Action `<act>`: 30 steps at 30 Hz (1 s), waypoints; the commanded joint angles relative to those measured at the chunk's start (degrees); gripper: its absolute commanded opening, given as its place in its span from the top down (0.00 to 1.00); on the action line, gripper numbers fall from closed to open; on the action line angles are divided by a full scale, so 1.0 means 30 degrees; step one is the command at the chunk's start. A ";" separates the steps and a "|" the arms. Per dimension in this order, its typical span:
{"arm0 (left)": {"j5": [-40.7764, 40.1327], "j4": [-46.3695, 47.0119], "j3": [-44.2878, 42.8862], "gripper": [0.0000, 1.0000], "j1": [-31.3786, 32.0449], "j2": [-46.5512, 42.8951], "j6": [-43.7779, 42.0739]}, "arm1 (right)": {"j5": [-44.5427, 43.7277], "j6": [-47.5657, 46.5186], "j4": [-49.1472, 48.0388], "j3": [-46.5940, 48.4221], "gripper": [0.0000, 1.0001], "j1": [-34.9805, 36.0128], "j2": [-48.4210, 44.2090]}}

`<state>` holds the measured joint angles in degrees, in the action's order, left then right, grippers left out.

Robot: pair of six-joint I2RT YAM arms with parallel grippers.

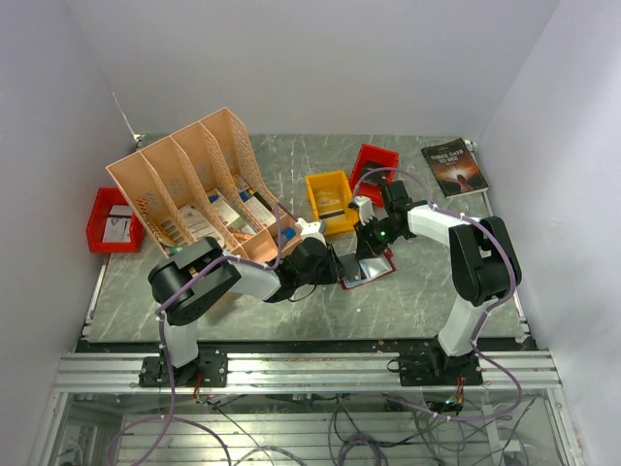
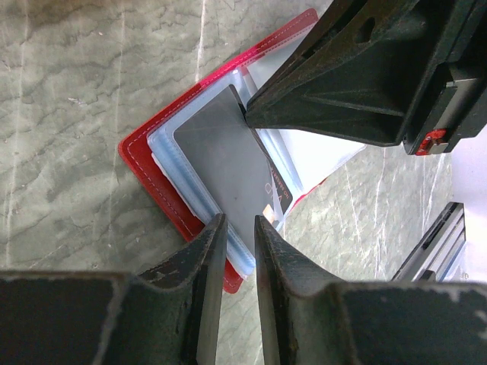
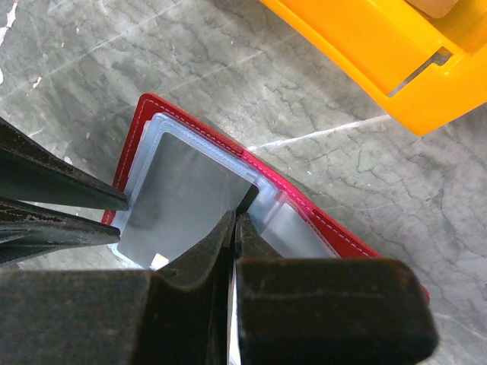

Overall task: Put the credit cards into the card holder
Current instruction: Turn over the card slot in the card holder.

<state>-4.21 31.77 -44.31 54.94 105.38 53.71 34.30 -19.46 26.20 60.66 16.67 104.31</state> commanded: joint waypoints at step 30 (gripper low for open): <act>-0.0086 0.0146 0.0092 0.63 -0.0053 0.0031 0.0683 | -0.0361 -0.0098 0.0222 0.0111 0.99 -0.0032 0.0574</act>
<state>-4.21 31.48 -44.31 54.94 105.41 55.57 34.30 -19.46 26.26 60.75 16.67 104.40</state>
